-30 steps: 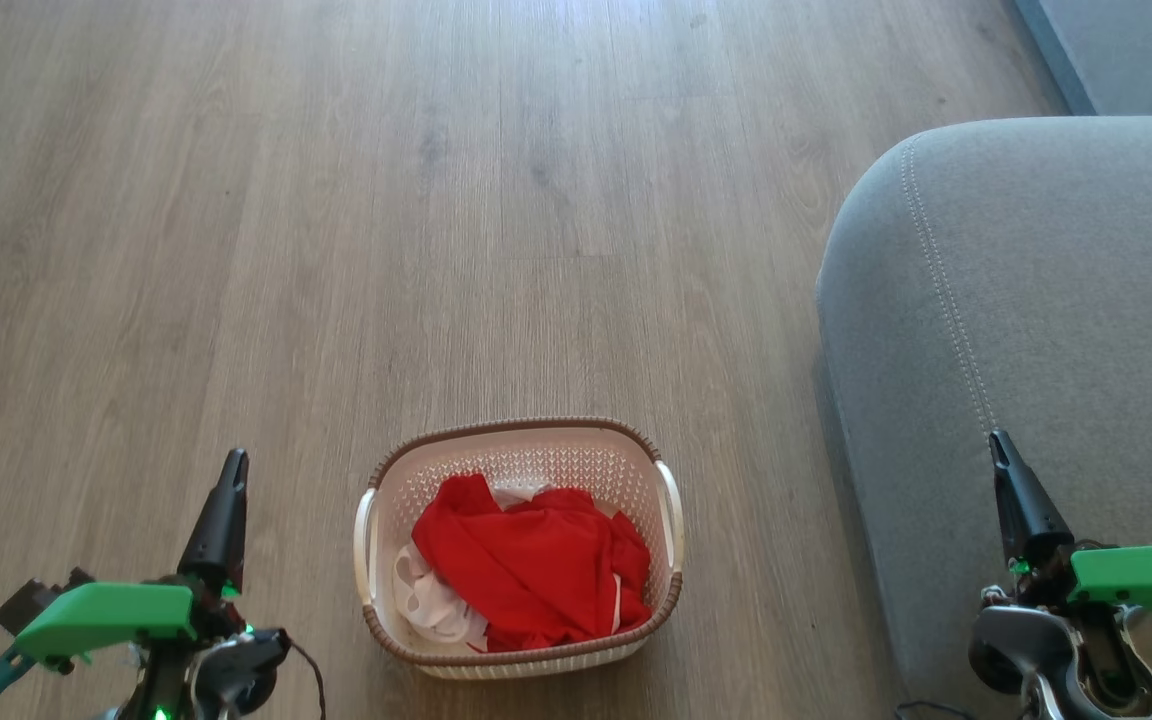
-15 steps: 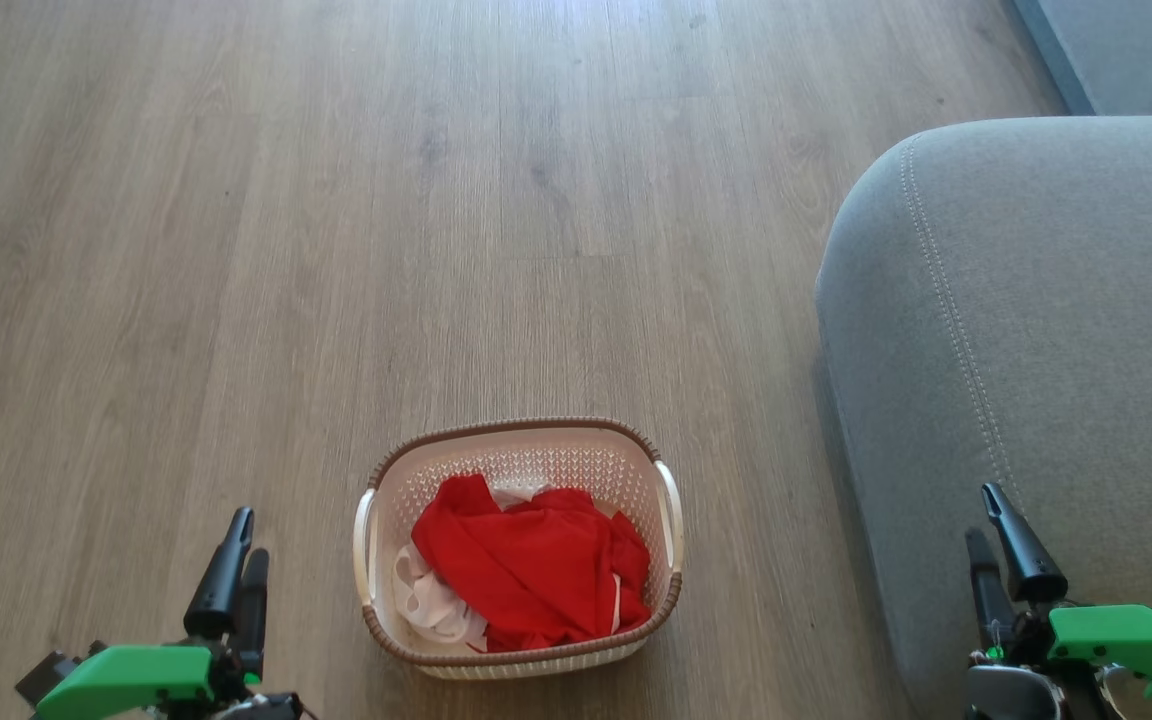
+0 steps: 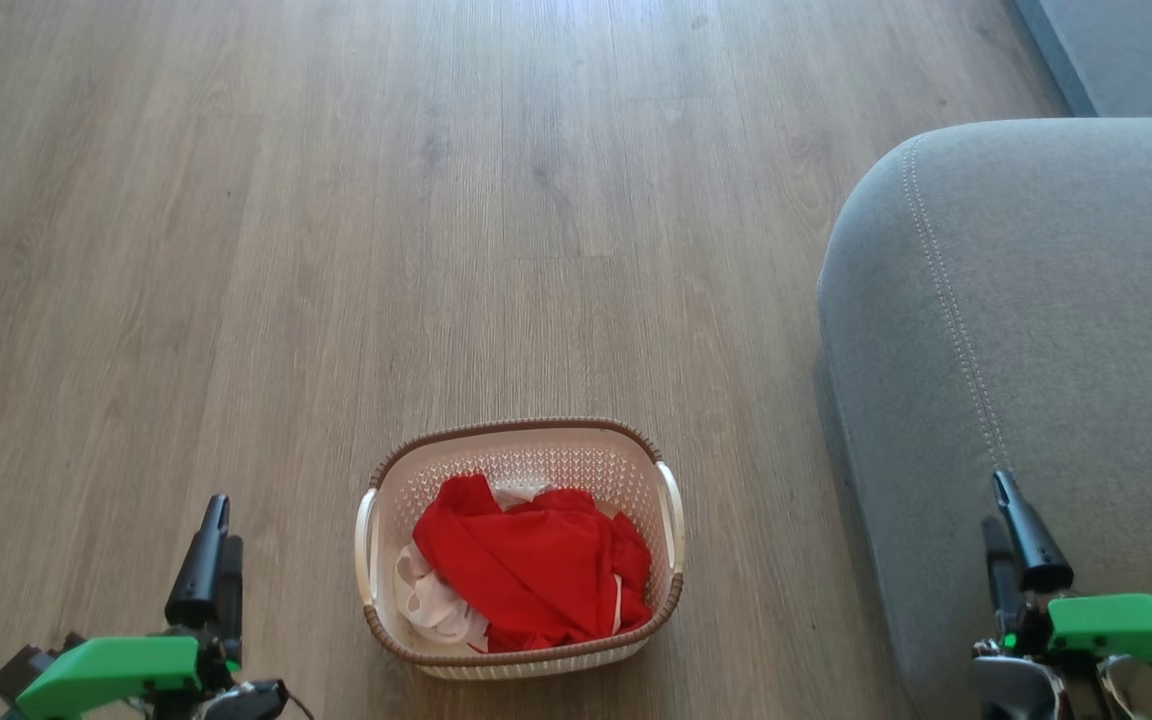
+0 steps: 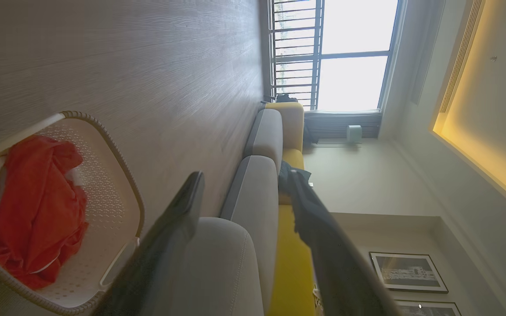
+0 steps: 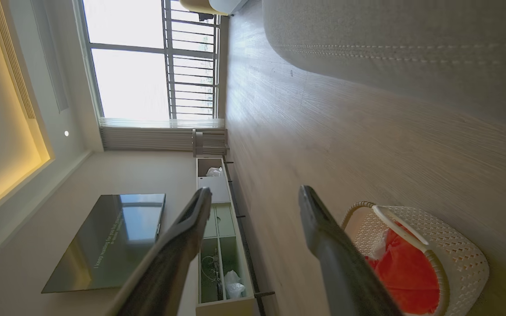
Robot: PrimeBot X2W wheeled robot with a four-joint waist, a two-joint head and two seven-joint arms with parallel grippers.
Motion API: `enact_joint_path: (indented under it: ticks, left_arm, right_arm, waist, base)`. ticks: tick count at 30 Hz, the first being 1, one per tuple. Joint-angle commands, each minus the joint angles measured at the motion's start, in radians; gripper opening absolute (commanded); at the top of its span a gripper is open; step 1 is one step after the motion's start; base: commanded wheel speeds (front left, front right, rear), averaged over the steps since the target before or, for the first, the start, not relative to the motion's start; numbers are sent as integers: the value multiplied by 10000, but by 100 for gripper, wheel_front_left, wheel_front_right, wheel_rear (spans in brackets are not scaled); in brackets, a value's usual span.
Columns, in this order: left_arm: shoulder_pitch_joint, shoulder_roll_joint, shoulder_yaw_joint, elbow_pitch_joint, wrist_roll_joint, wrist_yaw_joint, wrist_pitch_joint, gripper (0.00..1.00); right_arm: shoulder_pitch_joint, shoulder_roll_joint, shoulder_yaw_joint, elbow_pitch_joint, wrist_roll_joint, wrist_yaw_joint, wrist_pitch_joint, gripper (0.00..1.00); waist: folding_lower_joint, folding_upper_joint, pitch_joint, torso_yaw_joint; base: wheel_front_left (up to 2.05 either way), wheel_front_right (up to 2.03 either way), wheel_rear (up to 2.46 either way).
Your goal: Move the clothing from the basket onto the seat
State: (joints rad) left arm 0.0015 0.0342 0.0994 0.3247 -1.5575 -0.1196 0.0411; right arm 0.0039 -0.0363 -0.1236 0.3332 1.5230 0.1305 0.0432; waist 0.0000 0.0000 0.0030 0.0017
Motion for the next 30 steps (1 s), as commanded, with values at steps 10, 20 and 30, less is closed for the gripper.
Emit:
enact_joint_path:
  ticks: [10, 20, 30]
  left_arm:
    - [-607, 69, 537, -879, 800, -32, -364, 100]
    - [-812, 79, 820, -1505, 1687, -40, -656, 100]
    - [-945, 88, 961, -2106, 2578, -48, -920, 100]
  right_arm:
    - [-777, -68, -214, -964, -1646, 2, -365, 100]
    - [-940, -76, 145, -2010, -3871, 2, -660, 100]
    - [-1068, -83, 448, -2623, -5543, 2, -925, 100]
  waist:
    - [0, 0, -3, 49]
    - [0, 0, 31, 134]
    - [0, 0, 59, 260]
  base:
    - [0, 0, 0]
    - [0, 0, 0]
    - [0, 0, 0]
